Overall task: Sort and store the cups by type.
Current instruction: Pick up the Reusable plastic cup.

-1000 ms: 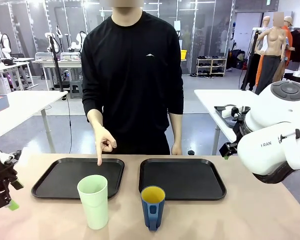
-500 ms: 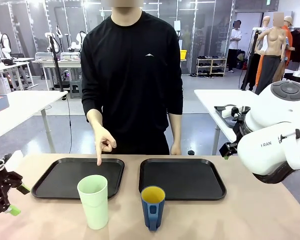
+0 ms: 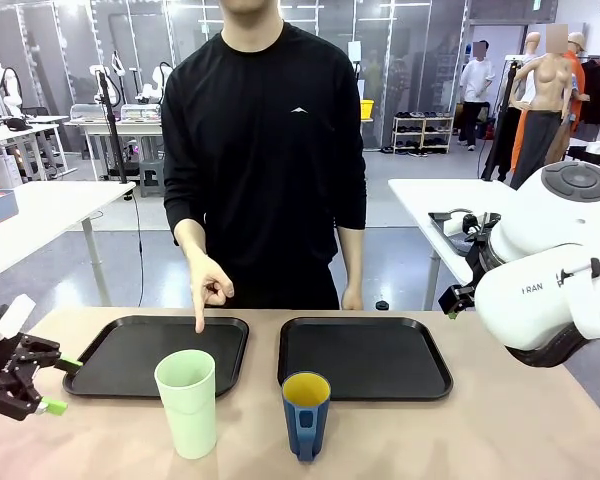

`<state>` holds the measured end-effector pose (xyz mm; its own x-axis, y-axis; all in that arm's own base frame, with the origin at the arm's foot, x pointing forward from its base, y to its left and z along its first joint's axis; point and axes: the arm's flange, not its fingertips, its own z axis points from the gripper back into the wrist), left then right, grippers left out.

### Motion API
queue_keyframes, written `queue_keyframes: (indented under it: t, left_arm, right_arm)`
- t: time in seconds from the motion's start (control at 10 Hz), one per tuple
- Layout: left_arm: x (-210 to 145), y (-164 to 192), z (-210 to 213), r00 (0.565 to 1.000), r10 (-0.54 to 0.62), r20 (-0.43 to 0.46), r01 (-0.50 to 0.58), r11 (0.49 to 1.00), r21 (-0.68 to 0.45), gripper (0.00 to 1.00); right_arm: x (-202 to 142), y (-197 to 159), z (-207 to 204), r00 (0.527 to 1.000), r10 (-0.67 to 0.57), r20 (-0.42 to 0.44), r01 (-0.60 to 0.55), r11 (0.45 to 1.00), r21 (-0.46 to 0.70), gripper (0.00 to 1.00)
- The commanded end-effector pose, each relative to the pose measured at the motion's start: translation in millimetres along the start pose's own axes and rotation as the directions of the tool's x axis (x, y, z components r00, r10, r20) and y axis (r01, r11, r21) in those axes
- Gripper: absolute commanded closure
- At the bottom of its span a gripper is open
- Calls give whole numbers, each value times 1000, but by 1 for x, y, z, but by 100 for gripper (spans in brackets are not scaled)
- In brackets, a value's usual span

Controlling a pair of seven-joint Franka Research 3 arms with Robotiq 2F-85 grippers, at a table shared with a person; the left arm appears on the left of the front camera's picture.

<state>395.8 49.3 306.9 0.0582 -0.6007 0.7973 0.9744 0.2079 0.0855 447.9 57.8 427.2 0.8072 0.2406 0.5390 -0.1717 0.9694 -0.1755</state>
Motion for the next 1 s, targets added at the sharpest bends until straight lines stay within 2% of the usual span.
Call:
queue_keyframes:
  t: [0.0, 0.3, 0.5, 0.6, 0.7, 0.9]
  left_arm:
    - [-21, 11, -15, 980, 14, 199, 0, 998, -70, 0]
    - [-29, 16, -18, 932, 67, 355, -4, 985, -175, 0]
    - [-31, 19, -21, 920, 71, 386, 5, 981, -193, 0]
    - [-35, 22, -24, 921, 84, 380, 13, 969, -246, 0]
    - [-27, 9, -23, 925, 92, 368, -25, 983, -183, 0]
    - [-27, 9, -23, 925, 92, 368, -25, 983, -183, 0]
  right_arm:
    - [0, 0, 0, 1000, 7, -1, -7, 1000, -3, 0]
    - [0, 0, 0, 1000, 7, -1, -7, 1000, -3, 0]
    - [0, 0, 0, 1000, 7, -1, -7, 1000, -3, 0]
    - [0, 0, 0, 1000, 7, -1, -7, 1000, -3, 0]
    - [0, 0, 0, 1000, 7, -1, -7, 1000, -3, 0]
    - [0, 0, 0, 1000, 7, -1, -7, 1000, -3, 0]
